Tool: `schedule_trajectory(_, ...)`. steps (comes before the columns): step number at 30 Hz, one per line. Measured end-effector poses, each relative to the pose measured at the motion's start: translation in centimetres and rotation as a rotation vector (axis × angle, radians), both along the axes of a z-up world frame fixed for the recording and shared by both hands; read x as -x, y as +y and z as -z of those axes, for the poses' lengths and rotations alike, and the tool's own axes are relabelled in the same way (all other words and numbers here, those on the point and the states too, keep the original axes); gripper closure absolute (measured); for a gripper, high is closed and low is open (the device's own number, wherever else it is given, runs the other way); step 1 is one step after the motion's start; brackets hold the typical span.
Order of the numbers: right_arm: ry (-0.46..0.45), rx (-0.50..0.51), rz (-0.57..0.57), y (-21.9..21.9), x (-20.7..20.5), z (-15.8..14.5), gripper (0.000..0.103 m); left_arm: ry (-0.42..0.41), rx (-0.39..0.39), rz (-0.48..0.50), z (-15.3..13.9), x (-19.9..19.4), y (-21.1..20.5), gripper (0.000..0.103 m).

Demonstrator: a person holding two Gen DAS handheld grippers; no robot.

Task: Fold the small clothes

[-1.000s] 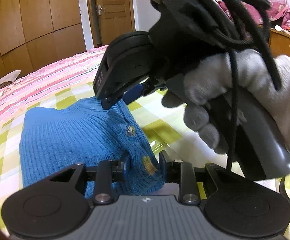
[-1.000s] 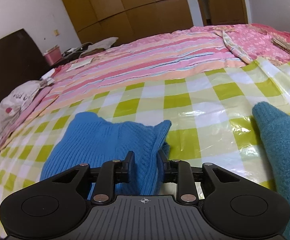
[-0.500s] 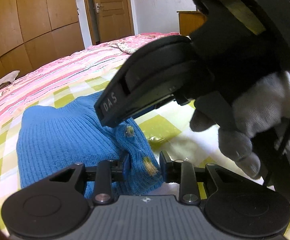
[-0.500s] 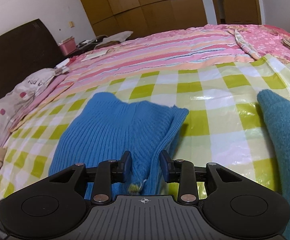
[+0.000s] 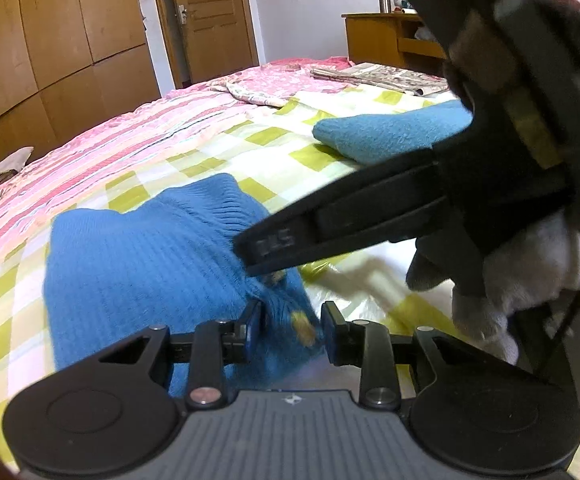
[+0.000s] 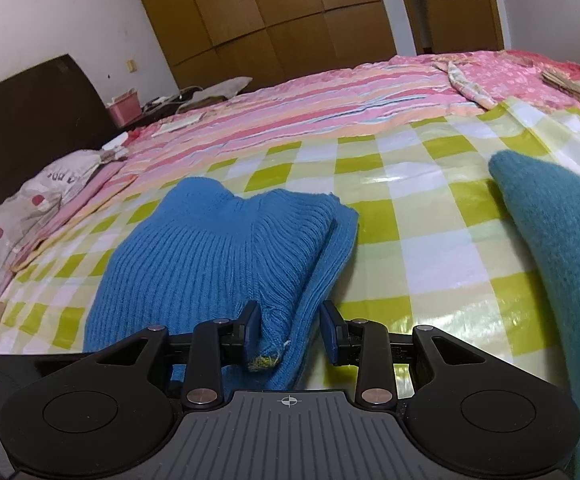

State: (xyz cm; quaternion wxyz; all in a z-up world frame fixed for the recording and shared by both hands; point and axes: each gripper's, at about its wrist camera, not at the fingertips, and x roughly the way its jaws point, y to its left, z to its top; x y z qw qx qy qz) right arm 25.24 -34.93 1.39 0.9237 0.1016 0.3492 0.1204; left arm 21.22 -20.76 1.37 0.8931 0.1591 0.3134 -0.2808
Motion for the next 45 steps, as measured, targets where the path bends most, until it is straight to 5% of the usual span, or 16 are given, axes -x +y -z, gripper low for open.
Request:
schedule_trajectory(12,0.019,-0.014,-0.015,-0.9,0.0,-0.1,0.069,0.050,0.142,-0.137,-3.2,0.5,6.9,0.065)
schedule_trajectory(17,0.036,-0.001,-0.024,-0.6,0.4,-0.4,0.068,0.018,0.111,-0.176,-2.7,-0.3,8.0,0.065)
schedule_trajectory(25,0.086,-0.175,-0.031,-1.5,0.4,-0.4,0.064,0.049,0.148,-0.290,-1.6,-2.2,10.7,0.063)
schedule_trajectory(36,0.128,-0.195,-0.069,-0.6,0.4,-0.2,0.053,0.064,0.152,-0.365,-0.6,-3.4,11.0,0.054)
schedule_trajectory(39,0.125,-0.132,-0.055,0.4,0.4,0.5,0.053,0.060,0.136,-0.365,-0.5,-3.4,10.6,0.052)
schedule_trajectory(45,0.125,-0.092,-0.031,0.1,0.4,0.8,0.083,0.080,0.179,-0.362,-0.8,-3.5,11.6,0.046)
